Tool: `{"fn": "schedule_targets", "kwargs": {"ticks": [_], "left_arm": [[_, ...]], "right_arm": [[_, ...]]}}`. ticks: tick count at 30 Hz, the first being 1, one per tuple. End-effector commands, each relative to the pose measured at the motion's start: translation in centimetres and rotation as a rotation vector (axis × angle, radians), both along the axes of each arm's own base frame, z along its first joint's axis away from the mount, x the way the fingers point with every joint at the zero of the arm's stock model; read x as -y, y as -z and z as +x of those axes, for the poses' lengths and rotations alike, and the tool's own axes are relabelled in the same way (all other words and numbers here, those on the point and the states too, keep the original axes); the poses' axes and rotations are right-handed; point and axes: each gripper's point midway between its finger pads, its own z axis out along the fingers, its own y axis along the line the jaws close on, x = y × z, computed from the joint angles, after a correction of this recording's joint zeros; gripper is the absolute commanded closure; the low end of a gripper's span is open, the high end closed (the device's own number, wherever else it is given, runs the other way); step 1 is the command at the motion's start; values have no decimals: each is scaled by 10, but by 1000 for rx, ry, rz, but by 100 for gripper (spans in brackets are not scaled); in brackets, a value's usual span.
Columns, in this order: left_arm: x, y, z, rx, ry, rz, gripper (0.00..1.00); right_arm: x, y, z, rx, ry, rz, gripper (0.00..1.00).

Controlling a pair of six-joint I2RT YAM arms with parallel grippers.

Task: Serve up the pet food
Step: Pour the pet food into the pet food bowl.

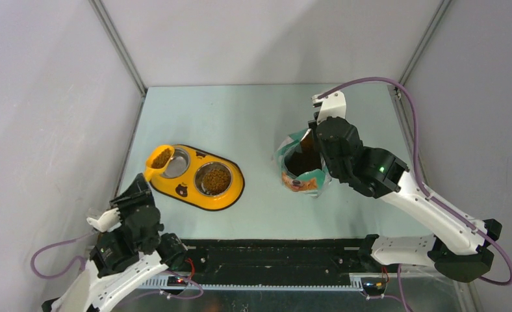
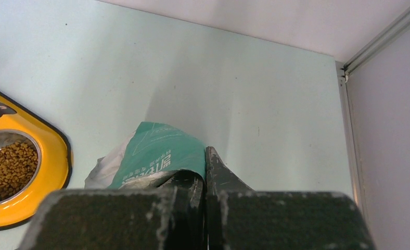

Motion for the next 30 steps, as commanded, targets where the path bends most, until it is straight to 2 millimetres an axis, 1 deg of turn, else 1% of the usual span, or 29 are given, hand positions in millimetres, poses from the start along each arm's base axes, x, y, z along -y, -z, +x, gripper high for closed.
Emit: {"fn": "schedule_targets", "kwargs": {"ticks": [1, 2, 6, 11, 20, 30], "left_arm": [[-27, 0, -14, -76, -122, 164, 100], [-24, 1, -11, -80, -122, 165, 100], [-24, 7, -10, -98, -130, 170, 100], [-15, 8, -2, -106, -142, 171, 100], [-11, 15, 6, -110, -189, 157, 100], [-8, 18, 15, -146, -217, 168, 100]], "right_arm": [[27, -61, 0, 169, 103, 204, 100], [28, -60, 0, 168, 106, 203, 100], [30, -61, 0, 170, 110, 204, 100], [31, -60, 1, 170, 113, 200, 100], [32, -59, 3, 169, 122, 193, 100], [34, -58, 5, 169, 131, 188, 100]]}}
